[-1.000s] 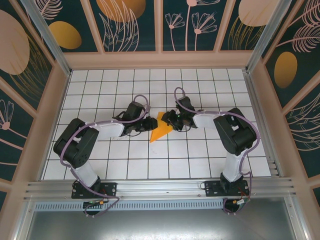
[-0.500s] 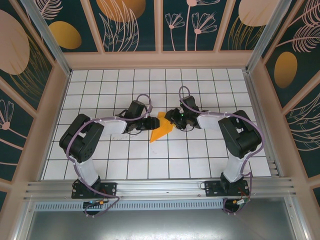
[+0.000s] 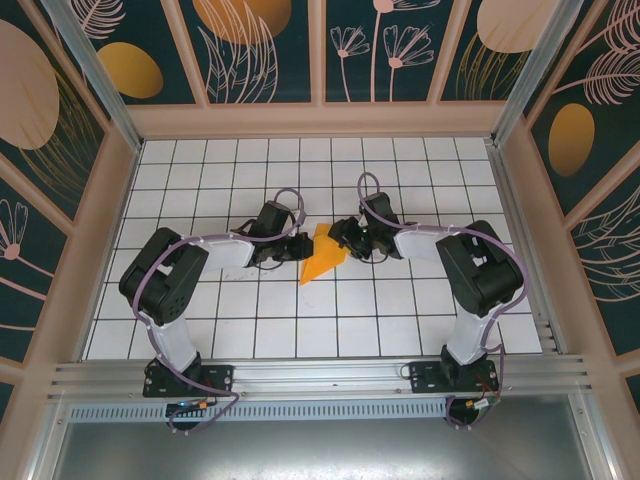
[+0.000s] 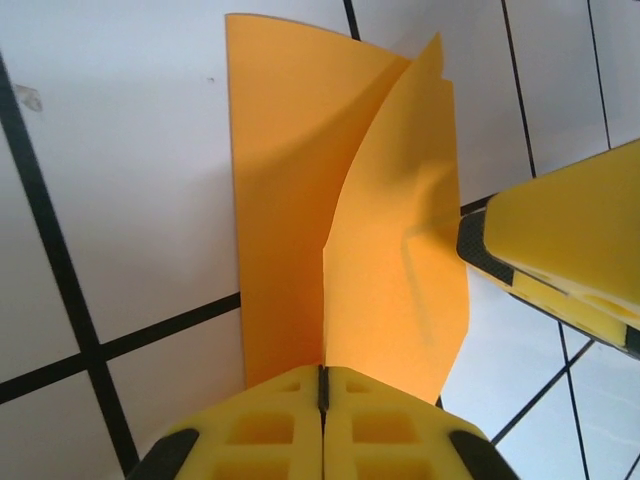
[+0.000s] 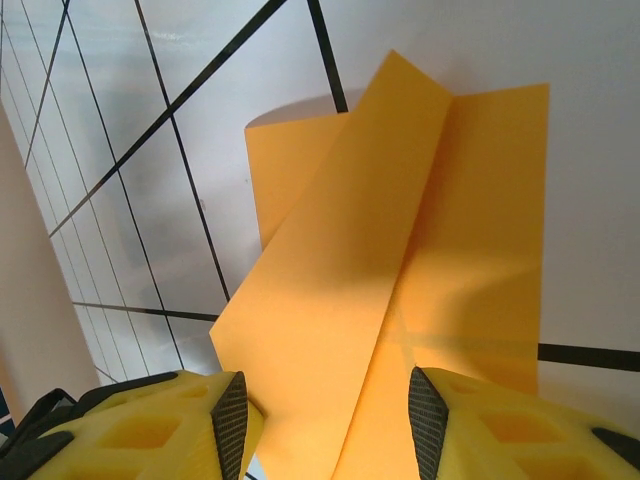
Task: Fold a paper plane with a square sheet of paper (pick it up from the middle)
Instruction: Fourth fold the wing at the center of the table.
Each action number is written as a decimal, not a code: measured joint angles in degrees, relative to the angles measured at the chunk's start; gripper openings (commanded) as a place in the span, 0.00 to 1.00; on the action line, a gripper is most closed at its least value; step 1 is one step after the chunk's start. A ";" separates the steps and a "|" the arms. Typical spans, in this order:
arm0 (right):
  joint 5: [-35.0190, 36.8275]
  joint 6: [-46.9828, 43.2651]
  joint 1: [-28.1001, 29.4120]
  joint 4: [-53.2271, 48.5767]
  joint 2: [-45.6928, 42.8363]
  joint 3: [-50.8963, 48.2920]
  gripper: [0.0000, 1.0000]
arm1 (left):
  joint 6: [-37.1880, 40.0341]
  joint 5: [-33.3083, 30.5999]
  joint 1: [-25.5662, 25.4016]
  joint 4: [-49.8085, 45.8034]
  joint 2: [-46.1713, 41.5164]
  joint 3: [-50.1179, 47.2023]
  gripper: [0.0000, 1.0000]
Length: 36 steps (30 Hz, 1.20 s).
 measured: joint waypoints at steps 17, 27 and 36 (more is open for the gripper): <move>-4.17 -0.48 0.96 3.37 3.48 0.11 0.40 | 0.04 -2.99 0.00 -0.83 -2.36 -0.44 0.04; -7.45 -1.55 1.90 8.46 5.73 0.15 0.32 | -0.17 -3.02 0.00 -0.85 -2.36 -0.44 0.15; -8.81 -1.99 3.08 11.54 6.54 0.15 0.28 | -3.21 -4.52 2.84 -2.69 -6.21 -1.46 0.47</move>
